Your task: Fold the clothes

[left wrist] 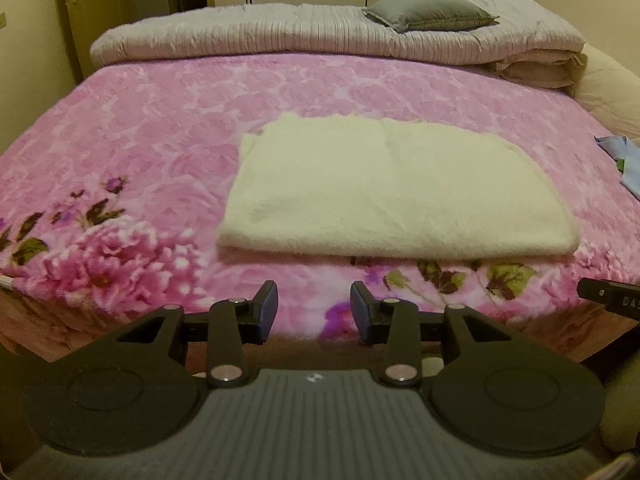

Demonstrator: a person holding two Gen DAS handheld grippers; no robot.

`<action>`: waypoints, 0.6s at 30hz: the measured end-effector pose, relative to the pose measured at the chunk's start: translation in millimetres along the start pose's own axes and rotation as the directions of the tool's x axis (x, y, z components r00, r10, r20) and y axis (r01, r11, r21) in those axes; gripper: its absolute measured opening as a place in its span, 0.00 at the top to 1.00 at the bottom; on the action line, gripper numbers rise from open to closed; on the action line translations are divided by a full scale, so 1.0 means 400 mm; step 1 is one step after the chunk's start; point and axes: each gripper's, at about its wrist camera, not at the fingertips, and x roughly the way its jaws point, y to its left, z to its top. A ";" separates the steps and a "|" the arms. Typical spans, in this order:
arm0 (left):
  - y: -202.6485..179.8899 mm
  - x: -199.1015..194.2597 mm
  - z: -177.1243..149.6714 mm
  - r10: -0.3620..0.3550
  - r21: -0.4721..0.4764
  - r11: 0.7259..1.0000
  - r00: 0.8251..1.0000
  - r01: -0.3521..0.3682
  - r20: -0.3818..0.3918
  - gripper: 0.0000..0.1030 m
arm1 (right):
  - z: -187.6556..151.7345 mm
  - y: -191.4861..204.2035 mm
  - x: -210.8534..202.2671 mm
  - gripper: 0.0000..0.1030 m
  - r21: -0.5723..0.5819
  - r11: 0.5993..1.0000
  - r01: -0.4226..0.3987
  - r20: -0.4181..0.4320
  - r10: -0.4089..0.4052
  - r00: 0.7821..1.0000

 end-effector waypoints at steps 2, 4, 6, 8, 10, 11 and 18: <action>0.005 0.019 0.005 -0.008 -0.004 1.000 1.000 0.008 -0.008 0.65 | 0.007 0.004 0.019 0.68 -0.001 1.000 0.003 -0.014 -0.003 1.000; 0.014 0.041 0.010 -0.017 -0.010 1.000 1.000 0.017 -0.016 0.65 | 0.011 0.008 0.042 0.68 0.000 1.000 0.004 -0.030 -0.004 1.000; 0.026 0.066 0.018 -0.034 -0.021 0.999 0.999 0.033 -0.018 0.65 | 0.016 0.010 0.068 0.68 0.011 1.000 -0.001 -0.046 0.001 0.999; 0.041 0.092 0.027 -0.066 -0.041 0.997 0.998 0.065 -0.023 0.65 | 0.020 -0.005 0.098 0.68 0.073 0.997 -0.034 -0.063 0.038 0.997; 0.054 0.117 0.037 -0.100 -0.057 0.993 0.995 0.099 -0.021 0.66 | 0.018 -0.051 0.133 0.68 0.239 0.963 -0.121 -0.067 0.141 0.988; 0.058 0.129 0.043 -0.114 -0.062 0.992 0.993 0.113 -0.018 0.66 | 0.012 -0.087 0.155 0.68 0.359 0.916 -0.179 -0.056 0.213 0.975; 0.059 0.231 0.106 -0.196 -0.059 0.979 0.981 0.195 -0.001 0.66 | -0.044 -0.246 0.256 0.67 0.781 0.550 -0.297 0.129 0.323 0.938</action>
